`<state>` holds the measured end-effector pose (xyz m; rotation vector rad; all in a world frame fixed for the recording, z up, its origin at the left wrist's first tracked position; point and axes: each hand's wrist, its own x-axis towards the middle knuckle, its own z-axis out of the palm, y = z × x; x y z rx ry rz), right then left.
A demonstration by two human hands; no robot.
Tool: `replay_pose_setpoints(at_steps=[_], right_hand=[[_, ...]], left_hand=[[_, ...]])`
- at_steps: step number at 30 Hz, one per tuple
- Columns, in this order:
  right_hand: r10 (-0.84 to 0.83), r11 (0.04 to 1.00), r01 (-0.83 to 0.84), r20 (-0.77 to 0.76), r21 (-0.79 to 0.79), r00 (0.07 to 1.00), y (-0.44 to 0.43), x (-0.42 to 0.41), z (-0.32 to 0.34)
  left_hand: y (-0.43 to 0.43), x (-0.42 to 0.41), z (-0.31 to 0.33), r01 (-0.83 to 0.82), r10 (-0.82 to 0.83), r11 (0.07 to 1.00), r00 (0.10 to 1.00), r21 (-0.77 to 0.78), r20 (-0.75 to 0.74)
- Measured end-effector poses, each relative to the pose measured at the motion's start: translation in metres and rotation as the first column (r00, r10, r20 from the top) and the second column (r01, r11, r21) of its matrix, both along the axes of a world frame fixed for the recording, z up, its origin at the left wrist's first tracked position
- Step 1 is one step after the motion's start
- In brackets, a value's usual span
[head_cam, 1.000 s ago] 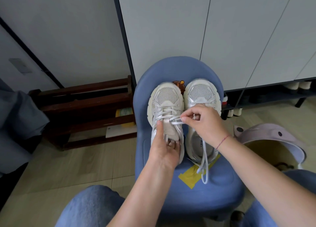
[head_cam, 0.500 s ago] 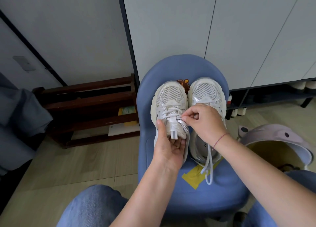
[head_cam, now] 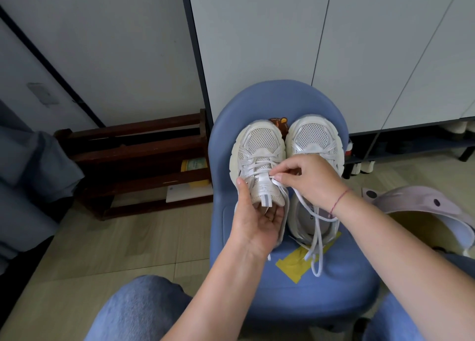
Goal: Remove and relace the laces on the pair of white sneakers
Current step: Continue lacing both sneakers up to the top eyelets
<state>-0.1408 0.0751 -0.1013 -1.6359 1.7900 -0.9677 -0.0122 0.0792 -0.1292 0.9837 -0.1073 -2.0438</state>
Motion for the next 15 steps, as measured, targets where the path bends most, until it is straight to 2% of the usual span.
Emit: replay_pose_setpoints(at_steps=[5,15], right_hand=[[-0.081,0.996,0.078,-0.081,-0.037,0.993,0.002,-0.002,-0.002],[-0.087,0.99,0.068,-0.144,-0.127,0.986,-0.007,0.009,-0.01]], left_hand=[[0.001,-0.001,0.002,0.008,-0.007,1.0,0.999,0.017,-0.041],[0.0,-0.003,0.001,-0.013,0.014,1.0,0.999,0.024,-0.043]])
